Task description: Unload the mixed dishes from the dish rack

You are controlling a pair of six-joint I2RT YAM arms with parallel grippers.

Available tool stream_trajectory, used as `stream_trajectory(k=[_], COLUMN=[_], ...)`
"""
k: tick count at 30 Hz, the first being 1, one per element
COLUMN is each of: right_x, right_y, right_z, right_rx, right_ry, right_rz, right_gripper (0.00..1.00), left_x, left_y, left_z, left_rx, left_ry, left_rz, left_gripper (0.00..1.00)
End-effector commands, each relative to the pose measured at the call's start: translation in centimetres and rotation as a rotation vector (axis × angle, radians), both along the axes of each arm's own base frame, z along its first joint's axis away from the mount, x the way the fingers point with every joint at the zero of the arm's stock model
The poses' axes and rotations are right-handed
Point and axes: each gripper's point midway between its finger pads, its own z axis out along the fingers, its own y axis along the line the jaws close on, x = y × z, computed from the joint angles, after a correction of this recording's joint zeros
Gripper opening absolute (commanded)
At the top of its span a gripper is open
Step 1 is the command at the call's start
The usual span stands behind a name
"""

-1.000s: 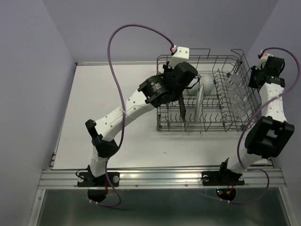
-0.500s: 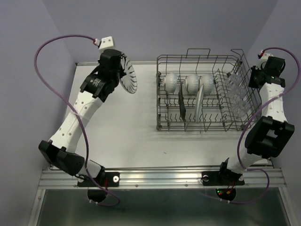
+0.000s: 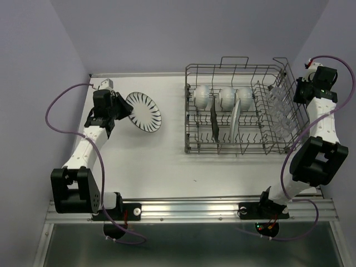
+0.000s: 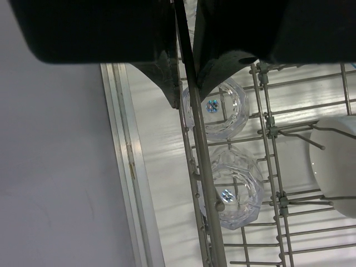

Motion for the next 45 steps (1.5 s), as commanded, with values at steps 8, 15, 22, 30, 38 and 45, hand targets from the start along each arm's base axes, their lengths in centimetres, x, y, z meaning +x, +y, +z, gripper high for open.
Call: stream_trajectory(k=[8,15,22,30,38,45], right_x=[1.0,1.0,0.5,0.5,0.5,0.8], right_y=[2.2,2.4,1.9,2.0,1.8,1.1], right_z=[-2.9,-2.5,-2.0,-2.0,-2.5,-3.3], right_rx=[0.142,0.148,0.099,0.06,0.001,-0.016], right_ry=[0.043,0.035,0.035,0.04,0.057,0.076], right_rz=[0.019,0.023,0.029,0.081,0.147,0.156], right_gripper=[0.05,0.06,0.05,0.01,0.01,0.01], left_x=[3.1,3.3,3.1,2.5,2.1,2.1], left_y=[-1.3,0.1,1.4,3.9,4.2,5.0], left_z=[-1.5,-5.7,-9.3,-11.6,-13.5,-13.0], left_rx=[-0.177,-0.176,-0.139,-0.095,-0.08,-0.054], left_ry=[-0.139,-0.044,0.073,0.141,0.202,0.203], left_rz=[-0.183,-0.151,-0.096,-0.015,-0.01,0.037], left_gripper=[0.0,0.0,0.0,0.42,0.57,0.99])
